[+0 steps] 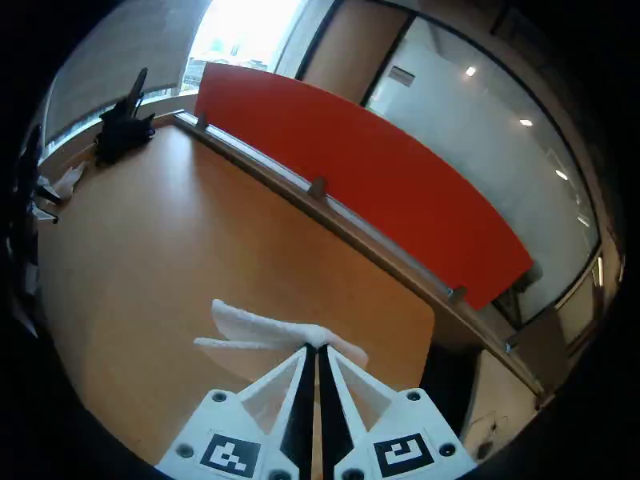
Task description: Fold towel
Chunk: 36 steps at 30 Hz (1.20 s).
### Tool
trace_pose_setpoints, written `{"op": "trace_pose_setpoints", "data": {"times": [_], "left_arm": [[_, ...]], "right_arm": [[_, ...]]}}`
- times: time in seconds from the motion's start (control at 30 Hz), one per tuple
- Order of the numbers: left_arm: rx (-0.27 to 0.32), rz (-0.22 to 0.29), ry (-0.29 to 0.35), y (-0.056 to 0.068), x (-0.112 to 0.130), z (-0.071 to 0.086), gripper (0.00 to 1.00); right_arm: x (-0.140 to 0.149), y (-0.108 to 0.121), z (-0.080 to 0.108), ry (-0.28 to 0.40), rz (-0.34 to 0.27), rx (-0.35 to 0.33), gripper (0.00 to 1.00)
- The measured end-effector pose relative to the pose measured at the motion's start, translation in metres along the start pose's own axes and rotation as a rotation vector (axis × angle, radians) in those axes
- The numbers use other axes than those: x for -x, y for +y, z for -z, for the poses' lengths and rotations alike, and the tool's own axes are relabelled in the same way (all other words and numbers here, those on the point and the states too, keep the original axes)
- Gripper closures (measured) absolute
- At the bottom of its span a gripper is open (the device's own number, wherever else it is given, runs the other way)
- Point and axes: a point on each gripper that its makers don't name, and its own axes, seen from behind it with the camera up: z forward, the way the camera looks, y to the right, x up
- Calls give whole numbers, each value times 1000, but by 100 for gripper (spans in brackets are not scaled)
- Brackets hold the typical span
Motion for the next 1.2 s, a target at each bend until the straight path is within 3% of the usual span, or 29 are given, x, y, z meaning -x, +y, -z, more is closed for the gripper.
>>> {"op": "trace_pose_setpoints", "data": {"times": [0.3,0.63,1.2], "left_arm": [[-11,-11,-8,2,0,-2,10],[-16,-32,-4,4,-7,-3,10],[-5,-61,-7,12,-9,-1,10]], "right_arm": [[14,13,-4,-24,-15,8,96],[36,22,4,-47,-30,21,96],[132,20,40,-147,-135,44,96]]}}
